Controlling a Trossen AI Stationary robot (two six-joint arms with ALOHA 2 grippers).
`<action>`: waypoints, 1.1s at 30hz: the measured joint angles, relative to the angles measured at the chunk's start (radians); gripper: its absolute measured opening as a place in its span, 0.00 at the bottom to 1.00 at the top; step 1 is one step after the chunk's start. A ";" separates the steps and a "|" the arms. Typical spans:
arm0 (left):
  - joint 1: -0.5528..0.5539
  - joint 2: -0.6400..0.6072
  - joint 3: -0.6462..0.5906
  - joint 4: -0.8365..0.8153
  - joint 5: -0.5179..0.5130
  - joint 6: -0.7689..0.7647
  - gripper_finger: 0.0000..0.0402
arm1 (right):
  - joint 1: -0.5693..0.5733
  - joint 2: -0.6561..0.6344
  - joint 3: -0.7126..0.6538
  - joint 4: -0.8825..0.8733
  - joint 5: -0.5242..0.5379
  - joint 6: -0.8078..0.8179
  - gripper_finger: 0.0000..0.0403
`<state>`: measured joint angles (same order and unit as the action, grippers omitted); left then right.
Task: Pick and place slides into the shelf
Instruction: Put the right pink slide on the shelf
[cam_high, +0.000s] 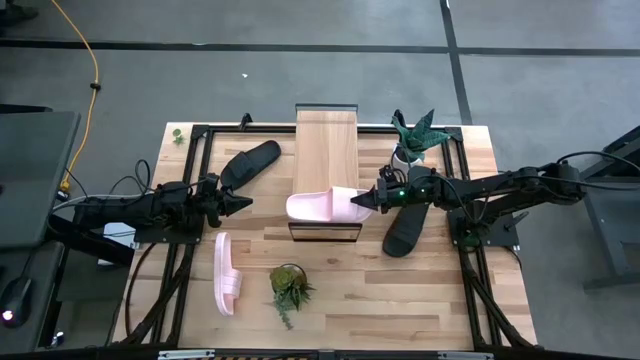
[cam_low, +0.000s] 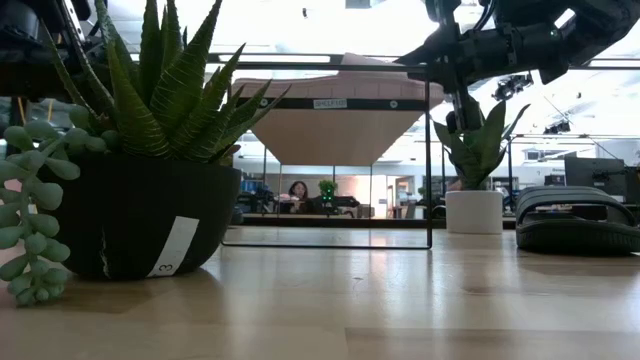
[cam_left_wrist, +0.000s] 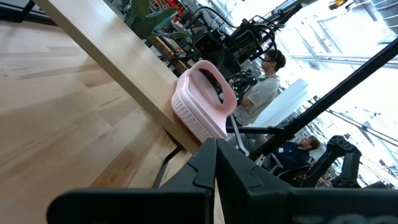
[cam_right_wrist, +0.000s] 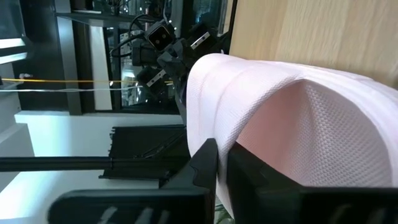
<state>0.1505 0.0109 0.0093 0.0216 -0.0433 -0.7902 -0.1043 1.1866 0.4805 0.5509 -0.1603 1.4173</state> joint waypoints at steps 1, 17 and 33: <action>0.000 0.000 0.000 0.000 0.000 0.000 0.00 | 0.000 0.000 0.000 0.000 0.003 0.003 0.07; 0.000 0.000 0.000 0.000 0.000 0.000 0.00 | 0.000 -0.001 0.011 -0.004 0.039 0.016 0.24; 0.000 0.000 0.000 0.000 0.000 0.029 0.00 | 0.000 -0.001 0.112 -0.215 -0.001 -0.003 0.25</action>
<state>0.1504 0.0109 0.0093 0.0216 -0.0433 -0.7613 -0.1043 1.1858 0.5921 0.3358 -0.1612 1.4139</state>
